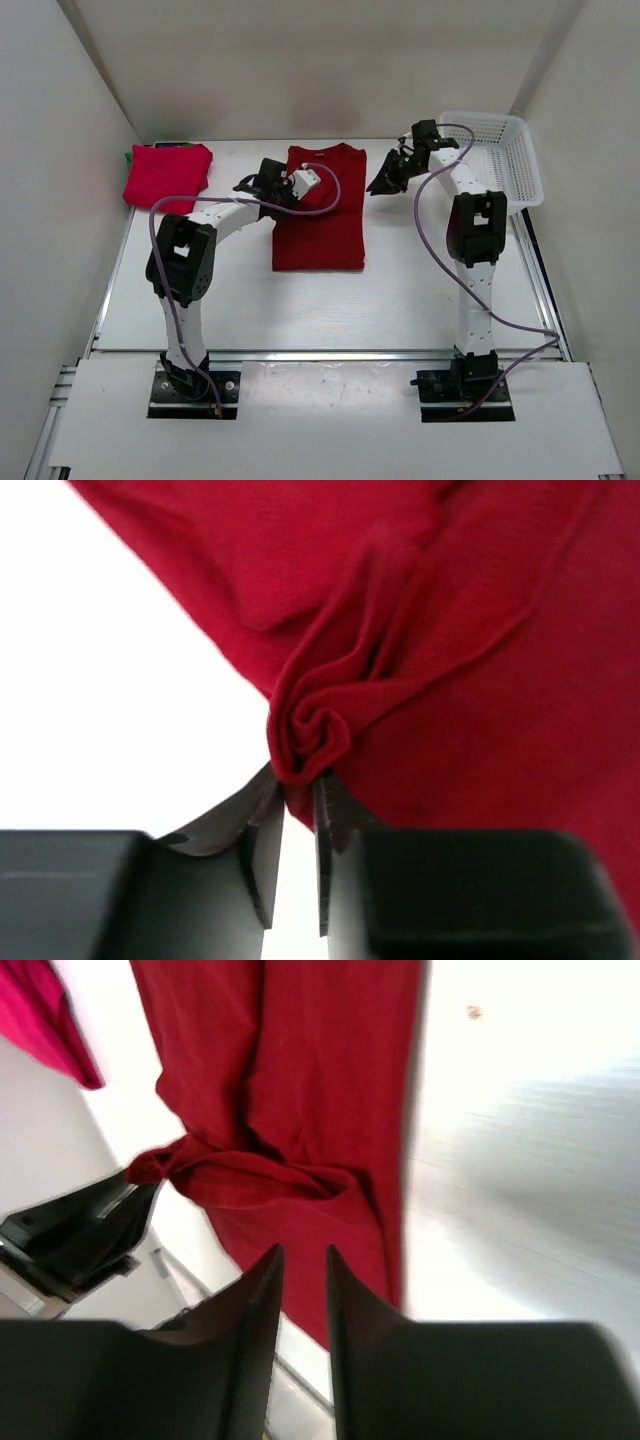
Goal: Fold and stack the t-shirts
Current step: Fold the folded rectangular tshirt in 1/3 of the way
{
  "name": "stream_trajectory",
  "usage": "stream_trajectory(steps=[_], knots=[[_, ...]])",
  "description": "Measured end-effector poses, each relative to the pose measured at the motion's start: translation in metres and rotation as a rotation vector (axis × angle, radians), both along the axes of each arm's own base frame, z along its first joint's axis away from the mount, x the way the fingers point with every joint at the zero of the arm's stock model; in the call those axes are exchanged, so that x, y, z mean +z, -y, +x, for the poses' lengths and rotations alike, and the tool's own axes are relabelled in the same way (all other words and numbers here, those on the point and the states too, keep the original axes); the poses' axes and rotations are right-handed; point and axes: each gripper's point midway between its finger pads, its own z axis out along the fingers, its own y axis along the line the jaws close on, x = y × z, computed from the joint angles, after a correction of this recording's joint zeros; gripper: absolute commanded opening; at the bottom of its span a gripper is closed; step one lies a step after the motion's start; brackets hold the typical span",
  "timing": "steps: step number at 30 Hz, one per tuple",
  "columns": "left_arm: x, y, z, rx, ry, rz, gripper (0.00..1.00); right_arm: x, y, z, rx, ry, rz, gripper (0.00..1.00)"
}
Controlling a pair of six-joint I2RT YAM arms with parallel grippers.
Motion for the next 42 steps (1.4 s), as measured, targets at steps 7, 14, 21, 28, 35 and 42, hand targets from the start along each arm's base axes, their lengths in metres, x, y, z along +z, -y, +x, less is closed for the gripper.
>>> stream_trajectory(steps=[7,14,21,28,35,42], knots=[[0.007,-0.012,0.015,0.112,0.059,0.006,0.61,0.007,-0.001,-0.023,0.056,0.041,-0.077,0.00],[0.018,-0.025,0.034,0.196,0.092,0.004,0.60,0.000,-0.042,-0.051,0.166,0.030,-0.082,0.16],[0.036,-0.043,-0.002,0.079,0.042,-0.002,0.74,-0.018,-0.012,-0.099,0.158,-0.048,-0.150,0.48],[0.003,-0.012,-0.105,-0.066,-0.175,-0.019,0.75,-0.016,0.014,-0.156,0.133,-0.069,-0.179,0.53],[-0.016,-0.033,-0.120,0.163,-0.337,-0.176,0.75,-0.052,-0.002,-0.188,0.155,-0.129,-0.139,0.59],[-0.021,-0.027,-0.129,0.255,-0.413,-0.281,0.75,-0.062,-0.011,-0.181,0.144,-0.132,-0.120,0.58]])
